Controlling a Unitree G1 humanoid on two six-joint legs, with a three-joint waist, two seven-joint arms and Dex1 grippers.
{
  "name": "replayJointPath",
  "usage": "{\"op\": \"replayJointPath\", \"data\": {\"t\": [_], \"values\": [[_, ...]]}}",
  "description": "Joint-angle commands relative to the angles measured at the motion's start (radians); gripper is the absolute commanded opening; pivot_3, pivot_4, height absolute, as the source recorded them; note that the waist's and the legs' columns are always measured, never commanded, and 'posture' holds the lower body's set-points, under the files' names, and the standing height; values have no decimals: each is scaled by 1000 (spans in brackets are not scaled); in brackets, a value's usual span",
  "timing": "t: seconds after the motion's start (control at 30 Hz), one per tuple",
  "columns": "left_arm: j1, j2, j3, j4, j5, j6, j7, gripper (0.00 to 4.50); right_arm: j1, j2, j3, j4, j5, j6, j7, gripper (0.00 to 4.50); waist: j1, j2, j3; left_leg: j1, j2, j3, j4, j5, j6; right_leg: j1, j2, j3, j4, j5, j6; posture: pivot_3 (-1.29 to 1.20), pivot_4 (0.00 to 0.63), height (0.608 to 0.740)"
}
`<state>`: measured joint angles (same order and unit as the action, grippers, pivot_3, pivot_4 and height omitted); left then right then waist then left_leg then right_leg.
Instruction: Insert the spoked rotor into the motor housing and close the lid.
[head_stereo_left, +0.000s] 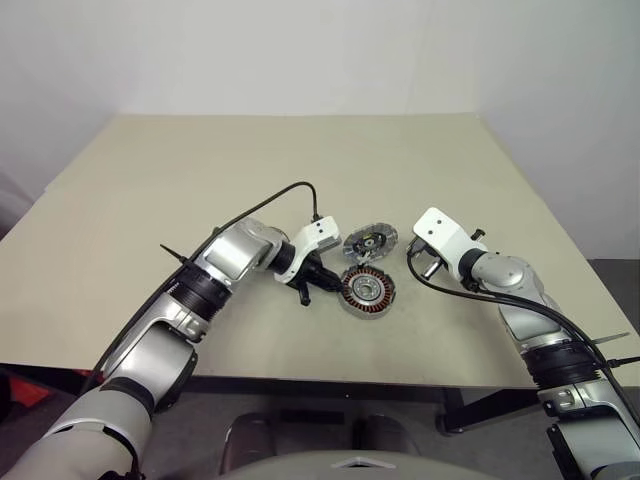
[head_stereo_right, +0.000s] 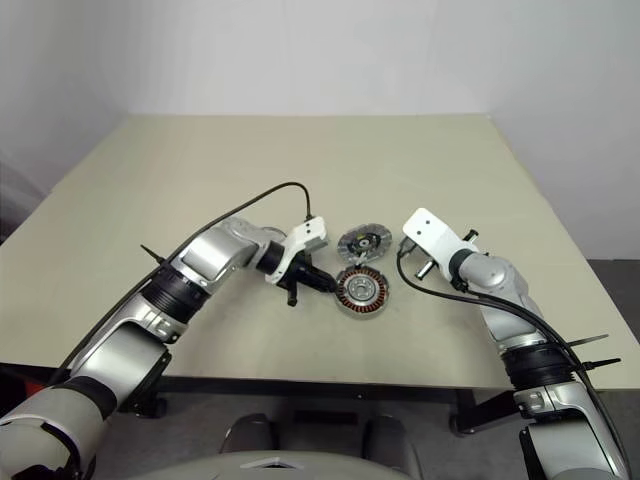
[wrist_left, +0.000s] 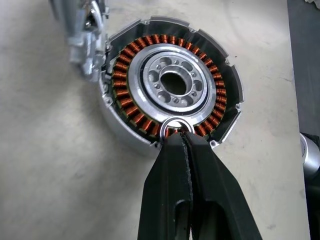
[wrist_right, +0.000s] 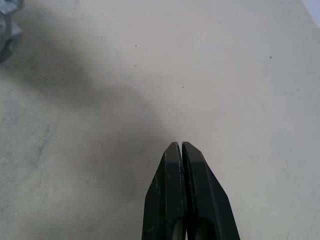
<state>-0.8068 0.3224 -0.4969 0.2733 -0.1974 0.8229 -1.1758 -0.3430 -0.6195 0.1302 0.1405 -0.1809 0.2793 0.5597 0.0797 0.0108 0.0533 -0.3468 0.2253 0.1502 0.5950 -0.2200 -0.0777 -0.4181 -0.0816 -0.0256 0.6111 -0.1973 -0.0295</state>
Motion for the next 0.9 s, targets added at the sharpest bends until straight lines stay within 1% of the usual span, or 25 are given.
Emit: {"op": "replayJointPath", "data": {"t": [0.03, 0.5, 0.67, 0.9], "values": [[-13, -1, -19, -2, 20, -21, 1, 56, -10, 1, -21, -47, -3, -9, -17, 0, 0, 0, 0, 0, 0, 0, 0, 0, 0, 0, 0, 0, 0, 0, 0, 0, 0, 740], [-44, -37, -26, 19, 60, -29, 27, 56, -12, 10, -23, -45, -1, -10, -36, 0, 0, 0, 0, 0, 0, 0, 0, 0, 0, 0, 0, 0, 0, 0, 0, 0, 0, 740], [-53, -70, -12, 30, 60, -34, 51, 56, -11, 9, -21, -40, -2, -12, -40, 0, 1, 0, 0, 0, -1, 0, 0, 0, 0, 0, -1, 0, 0, 0, 0, 0, 0, 740], [-66, -121, 18, 52, 51, -35, 85, 56, -15, 8, -18, -33, -2, -16, -42, 0, 19, 0, 0, -2, -4, 0, 0, 0, 3, 0, -5, -1, 0, 0, 0, 0, 0, 740]]}}
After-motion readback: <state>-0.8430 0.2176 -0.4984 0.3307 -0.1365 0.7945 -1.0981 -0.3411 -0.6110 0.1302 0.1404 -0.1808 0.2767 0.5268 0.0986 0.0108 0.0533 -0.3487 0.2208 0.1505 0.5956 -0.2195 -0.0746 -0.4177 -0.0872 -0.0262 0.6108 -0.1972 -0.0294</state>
